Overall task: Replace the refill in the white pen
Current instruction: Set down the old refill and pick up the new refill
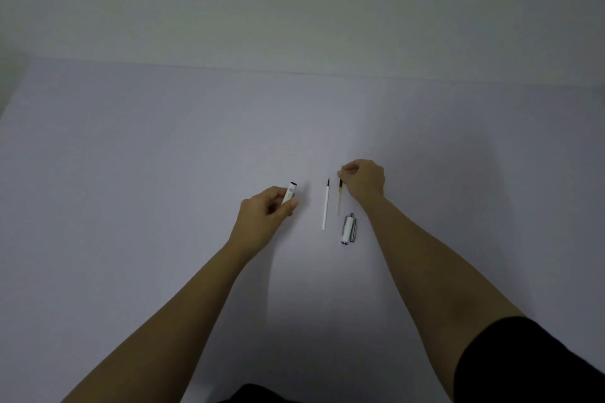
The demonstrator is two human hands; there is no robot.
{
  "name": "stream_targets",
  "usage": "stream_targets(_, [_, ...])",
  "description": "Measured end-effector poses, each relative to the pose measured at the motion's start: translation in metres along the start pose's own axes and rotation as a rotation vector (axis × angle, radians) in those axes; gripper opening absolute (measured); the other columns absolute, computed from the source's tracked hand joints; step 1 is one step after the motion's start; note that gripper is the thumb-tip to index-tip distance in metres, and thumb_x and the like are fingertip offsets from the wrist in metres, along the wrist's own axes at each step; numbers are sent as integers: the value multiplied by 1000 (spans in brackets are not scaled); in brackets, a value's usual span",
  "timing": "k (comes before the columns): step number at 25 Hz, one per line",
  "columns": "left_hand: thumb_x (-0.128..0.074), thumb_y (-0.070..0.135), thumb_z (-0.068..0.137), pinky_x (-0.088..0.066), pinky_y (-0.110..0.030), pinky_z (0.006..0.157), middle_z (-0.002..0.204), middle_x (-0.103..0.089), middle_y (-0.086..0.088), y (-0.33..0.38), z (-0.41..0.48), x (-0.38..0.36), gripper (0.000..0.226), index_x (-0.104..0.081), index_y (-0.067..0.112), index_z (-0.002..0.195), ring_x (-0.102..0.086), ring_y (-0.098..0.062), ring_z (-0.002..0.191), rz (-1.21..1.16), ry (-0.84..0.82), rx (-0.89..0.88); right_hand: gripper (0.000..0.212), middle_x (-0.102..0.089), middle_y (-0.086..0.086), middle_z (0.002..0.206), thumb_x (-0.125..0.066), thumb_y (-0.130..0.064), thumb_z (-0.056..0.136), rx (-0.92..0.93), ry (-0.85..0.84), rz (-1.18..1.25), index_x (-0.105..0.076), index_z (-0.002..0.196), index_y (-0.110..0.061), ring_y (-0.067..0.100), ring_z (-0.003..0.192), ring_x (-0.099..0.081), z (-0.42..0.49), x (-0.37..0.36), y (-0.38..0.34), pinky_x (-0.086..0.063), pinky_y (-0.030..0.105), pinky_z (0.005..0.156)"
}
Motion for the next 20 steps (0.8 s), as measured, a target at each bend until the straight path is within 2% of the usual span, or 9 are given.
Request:
stream_targets(7, [-60, 31, 89, -54, -30, 72, 81, -72, 1, 1, 6, -7, 9, -63, 26, 95, -69, -15, 80, -1, -4, 1, 25, -71, 15, 105, -65, -21, 86, -21, 53, -12, -69, 101, -1, 27, 100, -65, -4, 3, -3, -47, 24, 82])
stream_targets(10, [-60, 30, 88, -56, -37, 73, 84, -72, -7, 5, 7, -12, 14, -64, 22, 99, -68, -21, 80, 3, -7, -18, 22, -72, 15, 96, -66, -20, 84, 50, 53, -43, -68, 97, -2, 26, 95, -65, -19, -1, -10, -42, 20, 77])
stream_targets(12, [-60, 31, 88, -56, -39, 74, 86, -72, -9, 7, 7, -15, 17, -64, 20, 100, -68, -25, 81, 14, -11, -31, 23, -72, 16, 94, -66, -20, 83, 122, 9, -137, -66, 97, -2, 28, 93, -65, -30, -8, -16, -44, 24, 77])
stream_targets(15, [-60, 32, 88, -56, -34, 73, 87, -72, -6, 9, 6, -15, 16, -64, 22, 101, -68, -22, 81, 14, -5, -38, 21, -67, 20, 100, -64, -15, 85, 167, -46, -279, -62, 99, 0, 33, 95, -63, -40, -20, -25, -49, 32, 75])
stream_targets(20, [-59, 33, 88, -49, -16, 63, 77, -69, 9, 2, 1, 3, 10, -62, 28, 97, -64, -2, 69, 35, 57, -37, 15, -68, 20, 104, -53, 1, 88, 88, -64, -399, -64, 99, 2, 31, 99, -64, -46, -32, -34, -49, 30, 76])
Point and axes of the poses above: each hand's wrist, its own z-axis towards the middle knuckle, its own x-axis out of the back of the hand, y = z × x, the point moved 2 cm from there along z, towards the middle knuckle
